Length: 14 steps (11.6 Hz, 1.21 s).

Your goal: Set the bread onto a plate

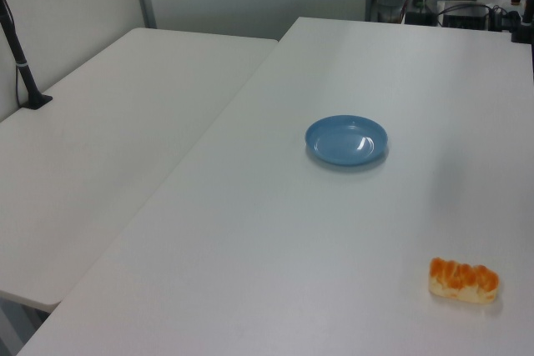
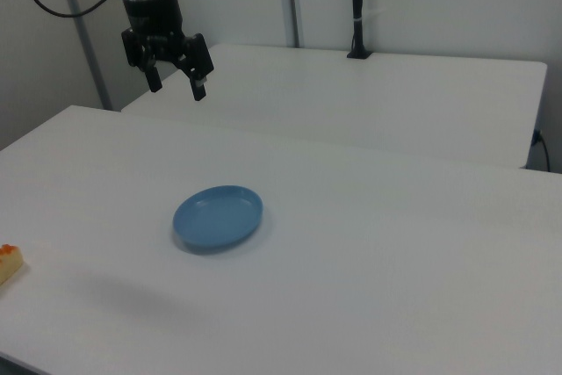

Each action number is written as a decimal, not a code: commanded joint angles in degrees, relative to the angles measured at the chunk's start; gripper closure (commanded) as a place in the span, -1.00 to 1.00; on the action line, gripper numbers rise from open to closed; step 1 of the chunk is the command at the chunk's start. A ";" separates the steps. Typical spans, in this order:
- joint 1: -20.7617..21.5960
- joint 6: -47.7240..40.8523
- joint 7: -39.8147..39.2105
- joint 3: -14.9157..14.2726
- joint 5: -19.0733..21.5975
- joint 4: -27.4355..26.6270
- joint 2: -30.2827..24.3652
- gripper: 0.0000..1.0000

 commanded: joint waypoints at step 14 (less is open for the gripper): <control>2.56 2.10 -3.94 -0.63 0.04 -2.71 -0.35 -1.00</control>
